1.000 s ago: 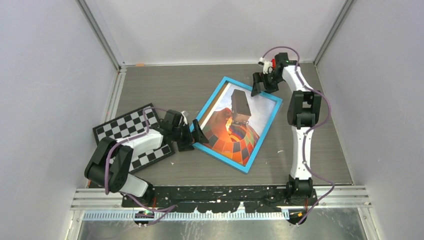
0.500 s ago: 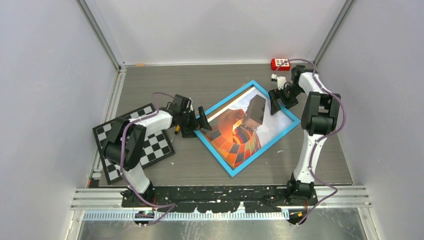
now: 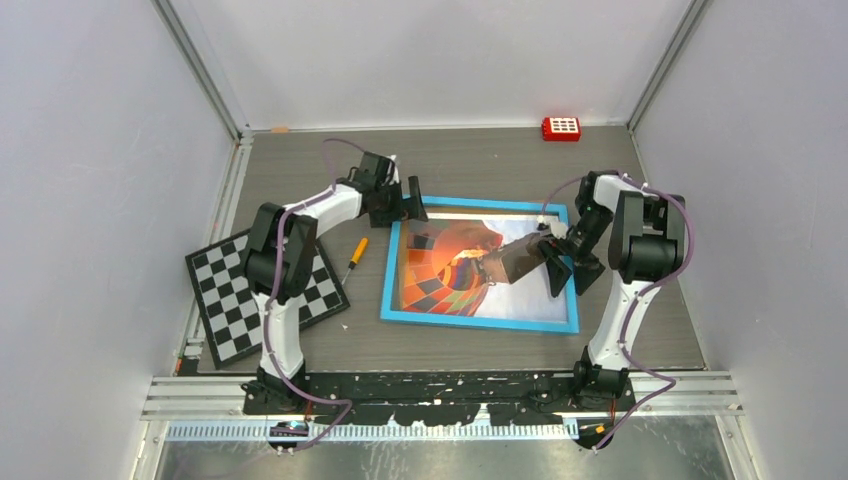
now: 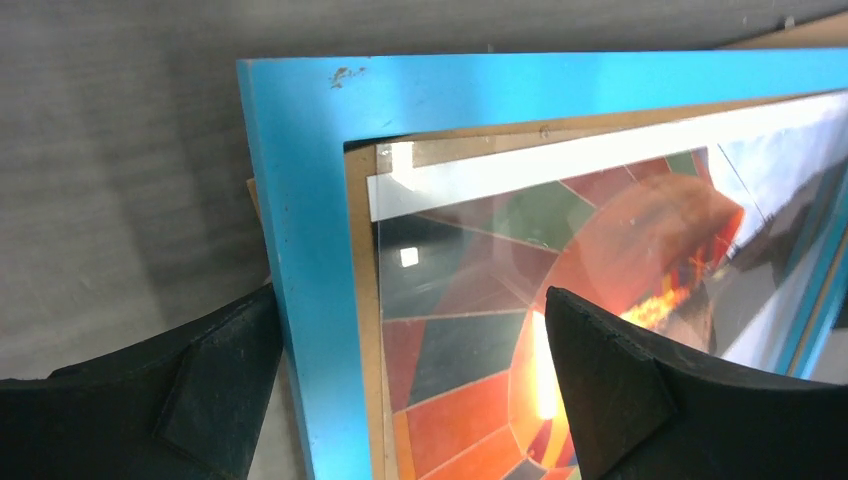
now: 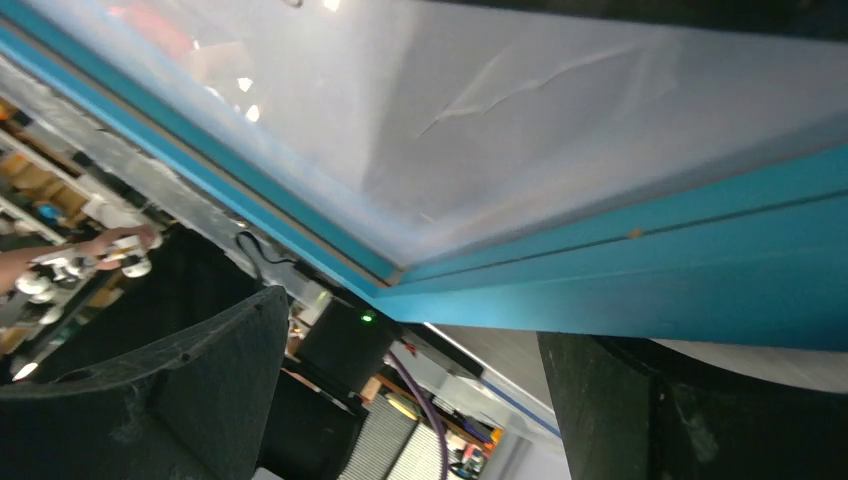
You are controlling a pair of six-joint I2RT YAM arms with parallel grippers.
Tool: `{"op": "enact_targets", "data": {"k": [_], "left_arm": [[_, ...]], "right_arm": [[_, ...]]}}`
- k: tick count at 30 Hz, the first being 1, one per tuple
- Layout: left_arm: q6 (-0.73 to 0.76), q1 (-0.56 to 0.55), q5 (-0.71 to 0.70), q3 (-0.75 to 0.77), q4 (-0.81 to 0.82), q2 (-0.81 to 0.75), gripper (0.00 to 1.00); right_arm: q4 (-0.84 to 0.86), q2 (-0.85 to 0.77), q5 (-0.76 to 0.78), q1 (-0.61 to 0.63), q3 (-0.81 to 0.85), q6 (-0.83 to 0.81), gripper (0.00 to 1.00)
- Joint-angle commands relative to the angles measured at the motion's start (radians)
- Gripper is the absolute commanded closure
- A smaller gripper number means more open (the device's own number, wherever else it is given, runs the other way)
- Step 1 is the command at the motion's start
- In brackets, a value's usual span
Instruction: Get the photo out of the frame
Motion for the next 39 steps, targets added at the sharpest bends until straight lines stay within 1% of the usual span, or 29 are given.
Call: {"op": "enact_targets", "data": {"k": [1, 4, 7, 10, 12, 15, 18, 20, 22, 24, 25, 27, 30, 33, 35, 39], "left_arm": [[0.09, -0.034, 0.108, 0.096, -0.009, 0.099, 0.0], [0.121, -0.021, 0.115, 0.161, -0.038, 0.13, 0.0], [0.135, 0.01, 0.112, 0.199, -0.049, 0.119, 0.0], [0.138, 0.045, 0.11, 0.188, -0.054, 0.055, 0.0], [0.13, 0.062, 0.105, 0.147, -0.054, -0.011, 0.0], [0.108, 0.072, 0.061, 0.026, -0.051, -0.145, 0.0], [0.042, 0.085, 0.014, -0.103, -0.051, -0.286, 0.0], [-0.024, 0.092, 0.048, -0.197, -0.045, -0.396, 0.0], [-0.111, 0.091, 0.129, -0.308, -0.007, -0.495, 0.0], [-0.196, 0.077, 0.186, -0.419, 0.007, -0.581, 0.0], [-0.207, 0.062, 0.214, -0.461, -0.001, -0.61, 0.0], [-0.214, 0.023, 0.24, -0.53, -0.005, -0.652, 0.0], [-0.242, -0.056, 0.281, -0.628, 0.09, -0.679, 0.0], [-0.269, -0.126, 0.27, -0.709, 0.156, -0.69, 0.0], [-0.283, -0.152, 0.258, -0.761, 0.167, -0.7, 0.0], [-0.272, -0.189, 0.226, -0.809, 0.143, -0.72, 0.0]], "right_arm": [[0.011, 0.037, -0.178, 0.045, -0.083, -0.057, 0.04], [0.005, 0.025, -0.189, 0.043, -0.1, -0.058, 0.04], [-0.006, 0.003, -0.179, 0.023, -0.081, -0.057, 0.04], [-0.042, -0.008, -0.169, -0.039, 0.002, -0.057, 0.04], [-0.074, -0.009, -0.149, -0.081, 0.086, -0.058, 0.03], [-0.126, -0.002, -0.117, -0.121, 0.229, -0.07, 0.03], [-0.139, 0.012, -0.096, -0.137, 0.378, -0.047, 0.03], [-0.094, 0.022, -0.109, -0.143, 0.469, 0.007, 0.03], [-0.025, 0.038, -0.16, -0.138, 0.548, 0.092, 0.02], [0.014, 0.077, -0.196, -0.109, 0.653, 0.16, 0.01], [0.027, 0.102, -0.2, -0.086, 0.705, 0.186, 0.01], [0.069, 0.146, -0.201, -0.041, 0.784, 0.239, 0.0], [0.166, 0.2, -0.204, 0.017, 0.848, 0.335, 0.0], [0.194, 0.262, -0.196, 0.081, 0.918, 0.35, 0.0], [0.216, 0.291, -0.189, 0.112, 0.931, 0.351, 0.0], [0.302, 0.335, -0.177, 0.17, 0.903, 0.372, 0.0]]}}
